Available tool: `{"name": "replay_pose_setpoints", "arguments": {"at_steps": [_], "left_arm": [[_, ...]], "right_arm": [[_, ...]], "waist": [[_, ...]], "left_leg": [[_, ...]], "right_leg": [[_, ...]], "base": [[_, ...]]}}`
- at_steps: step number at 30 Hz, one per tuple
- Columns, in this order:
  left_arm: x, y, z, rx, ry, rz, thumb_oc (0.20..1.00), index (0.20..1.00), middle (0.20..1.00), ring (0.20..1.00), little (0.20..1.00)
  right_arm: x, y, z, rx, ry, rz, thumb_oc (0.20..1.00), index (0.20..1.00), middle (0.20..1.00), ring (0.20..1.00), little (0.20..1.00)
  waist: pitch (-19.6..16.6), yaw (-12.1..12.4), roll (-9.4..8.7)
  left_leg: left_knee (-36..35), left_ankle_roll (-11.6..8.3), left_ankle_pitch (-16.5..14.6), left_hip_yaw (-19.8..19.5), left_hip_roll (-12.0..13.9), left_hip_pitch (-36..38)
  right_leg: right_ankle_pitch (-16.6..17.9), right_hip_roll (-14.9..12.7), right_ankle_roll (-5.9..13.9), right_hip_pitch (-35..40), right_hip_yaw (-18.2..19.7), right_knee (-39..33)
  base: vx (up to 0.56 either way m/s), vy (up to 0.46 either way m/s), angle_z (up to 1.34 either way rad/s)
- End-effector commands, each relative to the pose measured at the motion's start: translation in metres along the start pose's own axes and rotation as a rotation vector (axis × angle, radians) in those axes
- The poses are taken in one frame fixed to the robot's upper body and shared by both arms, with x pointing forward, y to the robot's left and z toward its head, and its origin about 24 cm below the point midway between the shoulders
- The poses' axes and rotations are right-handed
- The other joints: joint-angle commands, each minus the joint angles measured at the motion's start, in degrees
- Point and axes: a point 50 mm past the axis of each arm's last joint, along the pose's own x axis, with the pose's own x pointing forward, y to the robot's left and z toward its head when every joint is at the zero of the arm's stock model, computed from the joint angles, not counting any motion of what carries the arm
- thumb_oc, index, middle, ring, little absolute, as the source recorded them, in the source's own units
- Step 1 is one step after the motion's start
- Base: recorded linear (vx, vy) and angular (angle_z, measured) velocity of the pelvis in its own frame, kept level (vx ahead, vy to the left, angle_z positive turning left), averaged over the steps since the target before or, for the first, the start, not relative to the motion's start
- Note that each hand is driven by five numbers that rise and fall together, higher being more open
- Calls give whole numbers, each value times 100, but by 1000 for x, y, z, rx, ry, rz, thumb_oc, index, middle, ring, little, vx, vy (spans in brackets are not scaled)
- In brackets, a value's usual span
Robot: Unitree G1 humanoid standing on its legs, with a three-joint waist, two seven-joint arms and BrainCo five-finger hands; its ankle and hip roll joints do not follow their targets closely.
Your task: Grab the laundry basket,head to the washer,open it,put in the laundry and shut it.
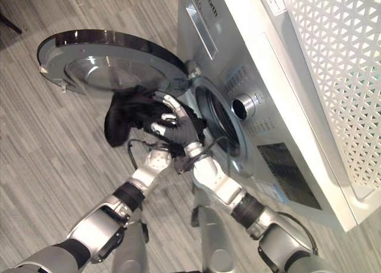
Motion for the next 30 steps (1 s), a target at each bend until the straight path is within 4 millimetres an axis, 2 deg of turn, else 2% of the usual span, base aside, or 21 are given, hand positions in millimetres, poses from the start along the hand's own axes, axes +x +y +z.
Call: {"name": "replay_pose_setpoints", "arguments": {"at_steps": [1, 3, 4, 6, 7, 11, 12, 13, 16, 19, 20, 21, 23, 27, 30], "left_arm": [[11, -26, 58, -88, -238, -57, 200, 200, 200, 200, 200], [15, -19, 62, -83, -258, -38, 200, 200, 200, 200, 200], [15, -19, 62, -83, -257, -38, 200, 200, 200, 200, 200], [20, -9, 66, -86, -276, -14, 200, 200, 200, 200, 200], [20, -9, 66, -86, -275, -14, 200, 200, 200, 200, 200], [26, 0, 70, -111, -280, 11, 200, 200, 200, 200, 200], [26, 0, 70, -110, -280, 11, 200, 200, 200, 200, 200], [28, 0, 70, -118, -275, 10, 200, 200, 200, 200, 200], [28, -1, 69, -142, -267, -5, 200, 200, 200, 200, 200], [27, 2, 64, -146, -251, -19, 200, 200, 200, 200, 200], [29, 5, 61, -136, -232, -15, 200, 200, 200, 200, 200], [29, 5, 61, -136, -233, -15, 200, 200, 200, 200, 200], [32, 8, 59, -124, -215, -9, 200, 200, 200, 200, 200], [35, 14, 53, -140, -181, 16, 200, 200, 200, 200, 200], [36, 14, 51, -157, -161, 14, 200, 200, 200, 200, 200]], "right_arm": [[-10, 15, 9, 197, -57, 110, 1000, 1000, 1000, 1000, 1000], [-25, 6, -3, 251, -7, 103, 1000, 1000, 1000, 1000, 1000], [-25, 6, -4, 251, -7, 103, 1000, 1000, 1000, 1000, 1000], [-52, -11, -22, 321, 73, 78, 1000, 1000, 1000, 1000, 1000], [-52, -11, -22, 321, 74, 78, 1000, 1000, 1000, 1000, 1000], [-89, -27, -45, 489, 185, 73, 1000, 1000, 1000, 1000, 1000], [-89, -27, -45, 489, 185, 73, 1000, 1000, 1000, 1000, 1000], [-106, -28, -61, 639, 252, 65, 1000, 1000, 1000, 1000, 1000], [-144, -37, -90, 807, 350, -69, 1000, 1000, 1000, 1000, 1000], [-179, -49, -107, 759, 485, -153, 1000, 1000, 1000, 1000, 1000], [-200, -56, -115, 721, 576, -176, 1000, 1000, 1000, 1000, 1000], [-199, -56, -115, 721, 575, -176, 1000, 1000, 1000, 1000, 1000], [-221, -65, -123, 671, 656, -228, 1000, 1000, 1000, 1000, 1000], [-235, -78, -130, 597, 716, -314, 1000, 1000, 1000, 1000, 1000], [-257, -90, -139, 533, 792, -440, 1000, 1000, 1000, 1000, 1000]], "waist": [[130, -113, -137], [137, -164, -147], [132, -166, -145], [153, -260, -165], [148, -262, -162], [179, -393, -205], [166, -400, -206], [175, -437, -213], [204, -490, -203], [205, -558, -210], [205, -599, -242], [205, -604, -244], [205, -656, -276], [205, -698, -278], [205, -759, -274]], "left_leg": [[82, 4, -267, 390, 160, -51], [60, 1, -263, 403, 157, -35], [60, 1, -262, 401, 156, -40], [39, -8, -256, 425, 154, -21], [39, -8, -256, 423, 153, -25], [37, -34, -257, 444, 167, -23], [37, -31, -249, 441, 161, -42], [37, -34, -248, 435, 161, -53], [37, -43, -233, 424, 146, -75], [37, -48, -228, 425, 139, -121], [37, -51, -239, 448, 142, -115], [37, -49, -231, 443, 136, -126], [37, -46, -249, 461, 147, -117], [37, -28, -261, 489, 134, -83], [37, -17, -256, 498, 116, -87]], "right_leg": [[-983, -630, 564, -6, 234, 490], [-993, -622, 573, -14, 235, 504], [-993, -623, 573, -19, 234, 505], [-996, -615, 596, -34, 235, 523], [-996, -615, 596, -37, 233, 524], [-994, -609, 620, -57, 235, 538], [-986, -615, 620, -72, 233, 533], [-984, -611, 630, -87, 235, 533], [-981, -618, 646, -105, 233, 543], [-968, -628, 660, -163, 214, 549], [-977, -615, 667, -166, 221, 548], [-971, -620, 668, -173, 219, 546], [-975, -613, 676, -182, 225, 550], [-958, -616, 686, -181, 253, 552], [-957, -632, 687, -195, 259, 563]], "base": [[0, 0, 0], [0, 0, 0], [0, 0, 0], [0, 0, 0], [0, 0, 0], [0, 0, 0], [0, 0, 0], [0, 0, 0], [0, 0, 0], [0, 0, 0], [0, 0, 0], [0, 0, 0], [0, 0, 0], [5, 6, -6], [4, 1, -1]]}}
